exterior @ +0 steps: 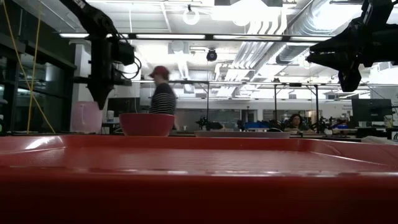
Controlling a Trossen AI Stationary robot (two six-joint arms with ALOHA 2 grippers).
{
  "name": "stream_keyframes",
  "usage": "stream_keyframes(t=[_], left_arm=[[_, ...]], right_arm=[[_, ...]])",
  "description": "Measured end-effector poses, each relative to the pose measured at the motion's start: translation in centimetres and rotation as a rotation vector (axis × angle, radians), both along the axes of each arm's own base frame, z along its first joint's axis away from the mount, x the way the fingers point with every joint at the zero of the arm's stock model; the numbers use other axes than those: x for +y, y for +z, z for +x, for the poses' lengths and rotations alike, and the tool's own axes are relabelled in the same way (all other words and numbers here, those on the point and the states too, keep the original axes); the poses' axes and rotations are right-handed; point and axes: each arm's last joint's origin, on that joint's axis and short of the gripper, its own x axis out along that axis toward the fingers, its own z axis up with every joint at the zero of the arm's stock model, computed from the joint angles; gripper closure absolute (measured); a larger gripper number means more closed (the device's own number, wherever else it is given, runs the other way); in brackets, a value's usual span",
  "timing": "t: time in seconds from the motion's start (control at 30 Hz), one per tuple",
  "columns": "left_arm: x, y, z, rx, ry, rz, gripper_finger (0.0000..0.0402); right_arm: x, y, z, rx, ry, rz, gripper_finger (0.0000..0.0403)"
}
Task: Set up tray
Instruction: Put the pink mug on the top left of the red tray
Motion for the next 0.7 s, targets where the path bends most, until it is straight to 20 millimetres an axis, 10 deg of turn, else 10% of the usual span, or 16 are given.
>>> stream_keyframes(t=[0.7], left_arm=[[-11.5,6.1,0.5,-0.143,-0.178,-0.031,0.0385]], right_arm=[[-0.1,0.0,0.0,0.001,-0.035,0.002,0.032]])
